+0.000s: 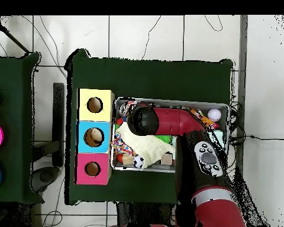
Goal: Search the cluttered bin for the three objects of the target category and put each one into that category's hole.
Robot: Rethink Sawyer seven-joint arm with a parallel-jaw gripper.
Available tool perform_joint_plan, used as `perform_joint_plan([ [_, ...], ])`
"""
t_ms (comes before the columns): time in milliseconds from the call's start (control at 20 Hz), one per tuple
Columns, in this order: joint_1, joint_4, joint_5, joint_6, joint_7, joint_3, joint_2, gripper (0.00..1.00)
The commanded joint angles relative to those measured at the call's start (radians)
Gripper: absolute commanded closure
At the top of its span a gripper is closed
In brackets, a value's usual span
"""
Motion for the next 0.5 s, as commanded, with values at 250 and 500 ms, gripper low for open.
perform_joint_plan([
  [250, -0.022, 0.122, 0.039, 0.029, 0.118, 0.031, -0.12, 1.0],
  [500, -0.021, 0.161, 0.05, 0.045, 0.121, 0.028, -0.16, 1.0],
])
